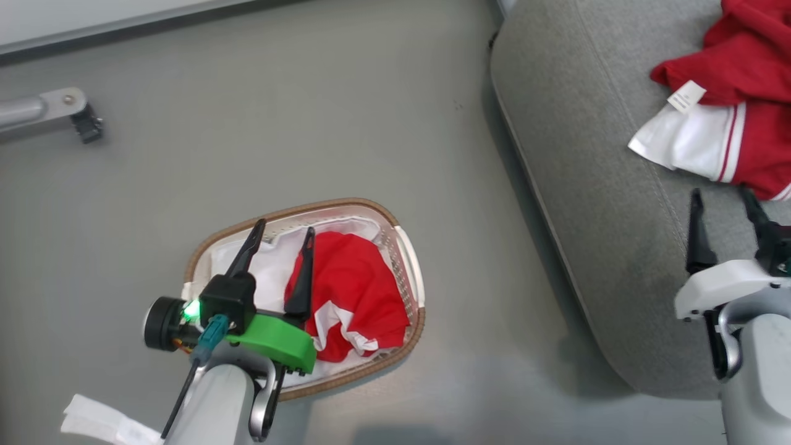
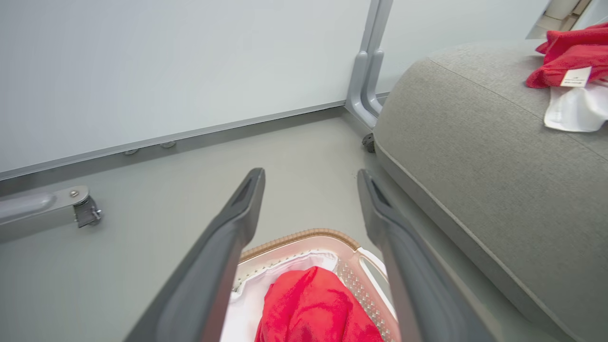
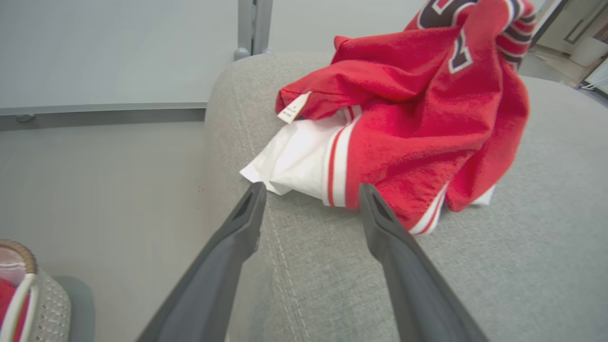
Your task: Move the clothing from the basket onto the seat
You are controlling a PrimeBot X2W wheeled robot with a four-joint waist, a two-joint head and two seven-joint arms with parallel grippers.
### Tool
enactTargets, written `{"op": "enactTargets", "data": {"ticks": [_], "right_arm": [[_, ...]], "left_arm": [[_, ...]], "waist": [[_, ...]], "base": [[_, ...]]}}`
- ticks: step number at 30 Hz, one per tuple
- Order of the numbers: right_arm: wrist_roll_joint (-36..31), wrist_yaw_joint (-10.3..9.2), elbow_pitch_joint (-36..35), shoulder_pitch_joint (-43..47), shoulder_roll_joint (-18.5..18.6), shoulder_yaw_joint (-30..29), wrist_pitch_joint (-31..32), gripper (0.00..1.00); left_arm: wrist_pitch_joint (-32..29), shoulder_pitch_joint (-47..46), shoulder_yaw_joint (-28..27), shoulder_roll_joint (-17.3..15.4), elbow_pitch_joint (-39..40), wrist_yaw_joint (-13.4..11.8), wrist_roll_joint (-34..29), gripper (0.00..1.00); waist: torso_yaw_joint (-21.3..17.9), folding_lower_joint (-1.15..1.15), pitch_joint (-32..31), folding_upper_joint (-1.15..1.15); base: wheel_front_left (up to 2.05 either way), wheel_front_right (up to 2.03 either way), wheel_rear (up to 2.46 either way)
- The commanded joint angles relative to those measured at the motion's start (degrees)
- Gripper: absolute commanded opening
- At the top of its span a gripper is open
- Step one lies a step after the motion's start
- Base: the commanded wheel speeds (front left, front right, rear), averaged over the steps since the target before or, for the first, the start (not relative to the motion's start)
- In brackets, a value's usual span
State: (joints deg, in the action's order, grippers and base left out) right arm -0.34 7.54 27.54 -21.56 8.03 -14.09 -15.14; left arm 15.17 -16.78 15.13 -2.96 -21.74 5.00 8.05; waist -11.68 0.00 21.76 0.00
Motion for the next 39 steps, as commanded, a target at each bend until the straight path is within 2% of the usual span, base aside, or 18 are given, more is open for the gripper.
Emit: {"op": "enactTargets", "data": {"ticks": [1, 9, 17, 29, 39], "right_arm": [[0.6, -0.09, -0.9, 1.1, -0.2, 1.4, 0.0, 1.00], [2.4, -0.09, -3.8, 2.0, -2.7, 8.4, 0.0, 1.00], [2.0, -0.09, -3.5, 5.5, -4.0, 11.0, 0.0, 1.00], [2.4, -0.09, -2.9, 12.0, -4.9, 11.8, 0.0, 1.00], [4.1, -0.09, -2.6, 15.1, -5.0, 12.8, 0.0, 1.00]], "left_arm": [[0.0, 1.6, -0.7, -0.1, -0.1, -0.4, 0.8, 1.00], [0.0, 4.6, -4.2, 0.0, -0.4, -2.0, 1.4, 1.00], [0.0, 8.2, -8.6, 0.0, -0.3, -3.6, 1.4, 1.00], [0.0, 14.6, -12.0, 0.0, 1.4, -3.9, 0.3, 1.00], [0.0, 17.8, -11.1, 0.0, 3.3, -4.4, 1.7, 1.00]], "waist": [[4.4, 0.00, -4.1, 0.00], [9.7, 0.00, -7.9, 0.00], [13.2, 0.00, -12.4, 0.00], [14.2, 0.00, -16.8, 0.00], [13.2, 0.00, -18.4, 0.00]], "base": [[0.00, 0.00, 0.00], [0.00, 0.00, 0.00], [0.00, 0.00, 0.00], [0.00, 0.00, 0.00], [0.00, 0.00, 0.00]]}}
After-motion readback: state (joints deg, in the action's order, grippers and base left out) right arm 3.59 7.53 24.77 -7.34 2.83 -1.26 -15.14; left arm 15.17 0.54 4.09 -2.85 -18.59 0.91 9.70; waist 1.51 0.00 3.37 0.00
